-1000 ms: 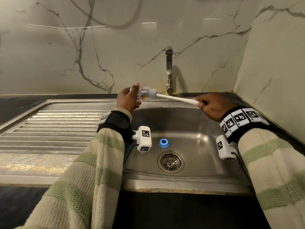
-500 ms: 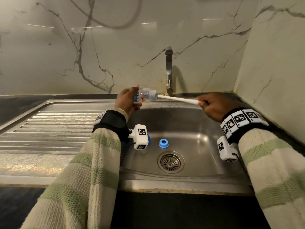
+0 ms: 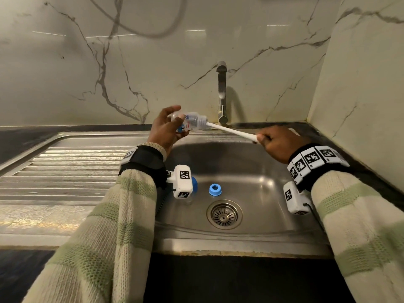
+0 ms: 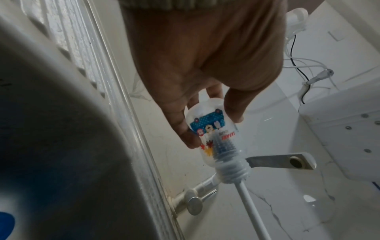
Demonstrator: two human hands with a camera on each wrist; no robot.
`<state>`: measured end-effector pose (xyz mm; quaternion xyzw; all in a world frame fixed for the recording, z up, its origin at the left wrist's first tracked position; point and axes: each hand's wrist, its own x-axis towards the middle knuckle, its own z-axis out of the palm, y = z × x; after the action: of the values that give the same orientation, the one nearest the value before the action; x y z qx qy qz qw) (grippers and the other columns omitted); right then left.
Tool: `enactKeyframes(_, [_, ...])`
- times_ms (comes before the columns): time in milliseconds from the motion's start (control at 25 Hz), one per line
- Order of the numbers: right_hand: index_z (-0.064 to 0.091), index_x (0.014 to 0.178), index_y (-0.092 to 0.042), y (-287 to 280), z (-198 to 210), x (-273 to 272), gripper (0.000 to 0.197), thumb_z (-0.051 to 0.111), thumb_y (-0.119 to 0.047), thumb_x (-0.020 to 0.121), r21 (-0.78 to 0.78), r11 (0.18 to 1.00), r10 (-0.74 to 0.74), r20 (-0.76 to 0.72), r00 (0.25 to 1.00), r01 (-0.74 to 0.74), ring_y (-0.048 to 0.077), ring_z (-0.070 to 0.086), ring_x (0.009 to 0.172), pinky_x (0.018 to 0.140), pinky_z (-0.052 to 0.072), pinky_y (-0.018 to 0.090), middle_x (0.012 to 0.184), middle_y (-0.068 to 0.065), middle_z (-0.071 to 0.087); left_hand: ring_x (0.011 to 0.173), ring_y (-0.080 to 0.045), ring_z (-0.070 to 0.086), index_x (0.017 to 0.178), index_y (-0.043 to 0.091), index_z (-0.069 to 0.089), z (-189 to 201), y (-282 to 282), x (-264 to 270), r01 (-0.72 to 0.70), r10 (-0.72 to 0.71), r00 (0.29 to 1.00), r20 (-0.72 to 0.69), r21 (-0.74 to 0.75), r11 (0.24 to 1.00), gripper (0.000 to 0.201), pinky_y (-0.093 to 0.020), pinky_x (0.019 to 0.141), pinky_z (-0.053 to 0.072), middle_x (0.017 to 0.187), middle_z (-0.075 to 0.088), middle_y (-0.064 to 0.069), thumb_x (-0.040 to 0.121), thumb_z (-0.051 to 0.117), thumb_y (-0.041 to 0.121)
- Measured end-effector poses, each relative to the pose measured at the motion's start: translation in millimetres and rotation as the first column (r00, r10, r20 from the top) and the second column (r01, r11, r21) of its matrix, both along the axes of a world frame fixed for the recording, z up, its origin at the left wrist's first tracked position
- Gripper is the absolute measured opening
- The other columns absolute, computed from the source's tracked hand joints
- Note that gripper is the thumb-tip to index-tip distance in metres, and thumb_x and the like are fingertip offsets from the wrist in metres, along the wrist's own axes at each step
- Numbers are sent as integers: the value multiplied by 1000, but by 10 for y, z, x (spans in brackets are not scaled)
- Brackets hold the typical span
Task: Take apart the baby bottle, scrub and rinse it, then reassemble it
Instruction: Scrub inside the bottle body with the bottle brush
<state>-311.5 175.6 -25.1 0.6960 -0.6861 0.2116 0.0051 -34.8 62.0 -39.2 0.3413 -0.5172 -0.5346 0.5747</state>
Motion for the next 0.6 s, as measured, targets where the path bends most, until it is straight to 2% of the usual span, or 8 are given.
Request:
enactKeyframes(40, [66, 93, -24, -8, -4, 0, 20, 47, -29, 98, 0, 1000, -3, 10, 1000, 3, 24, 53, 69, 59, 33, 28, 72, 0, 58, 94, -28, 67, 122, 15, 57, 4, -28, 14, -14, 14, 1000, 21, -18, 1000, 23, -34, 77, 59, 120, 57, -13, 100, 57, 20])
enactKeyframes(120, [69, 107, -32, -13, 18, -22, 19, 55, -29, 95, -101, 995, -13, 9, 1000, 14, 24, 59, 80, 72, 43, 30, 88, 3, 67, 70, -19, 63, 113, 13, 62, 22, -42, 27, -117, 106, 982, 156, 62, 991, 33, -27, 59, 53, 106, 63, -13, 97, 60, 41])
enactKeyframes(200, [69, 114, -33, -10, 51, -59, 25, 62, -27, 90, -211, 977, -45, -77, 996, 28, 27, 58, 99, 91, 40, 41, 100, 2, 69, 54, -14, 54, 102, 15, 65, 20, -25, 31, -263, 186, 915, 357, 182, 947, 51, -24, 46, 43, 89, 66, -10, 86, 63, 63])
enactKeyframes(240, [69, 114, -33, -10, 68, -63, 25, 63, -26, 90, -252, 967, -66, -117, 991, 35, 27, 56, 102, 93, 36, 44, 101, 1, 69, 54, -14, 54, 100, 15, 65, 6, -33, 33, -296, 193, 895, 401, 213, 931, 52, -24, 46, 44, 88, 67, -9, 84, 64, 65])
enactKeyframes(320, [69, 108, -33, 10, 78, -30, 19, 57, -28, 94, -197, 979, -69, -119, 990, 44, 30, 56, 94, 83, 37, 39, 92, 0, 66, 70, -20, 63, 105, 15, 64, -21, -26, 17, -207, 146, 953, 265, 215, 955, 38, -28, 59, 53, 101, 67, -13, 92, 63, 51])
enactKeyframes(440, [65, 90, -25, -40, -13, 5, 21, 46, -31, 98, 7, 1000, 14, 26, 1000, -14, 28, 55, 72, 65, 35, 31, 68, -4, 56, 95, -28, 67, 123, 15, 57, -17, -58, 8, -75, 71, 996, 61, 69, 995, 26, -36, 78, 59, 120, 60, -15, 101, 57, 28])
enactKeyframes(520, [68, 97, -29, -83, -66, -42, 16, 52, -31, 96, -36, 999, 16, 39, 999, -14, 24, 58, 73, 67, 38, 30, 73, -4, 62, 80, -22, 66, 125, 11, 58, -19, -109, 20, -133, 124, 983, 135, 64, 989, 37, -32, 64, 57, 110, 62, -12, 98, 59, 37])
enactKeyframes(600, [70, 108, -33, -107, -34, -81, 20, 61, -29, 91, -178, 984, -12, -40, 999, 5, 25, 60, 87, 80, 42, 35, 88, -2, 68, 56, -16, 55, 112, 9, 65, -3, -97, 41, -252, 190, 934, 303, 177, 951, 58, -27, 48, 43, 88, 65, -11, 85, 64, 60])
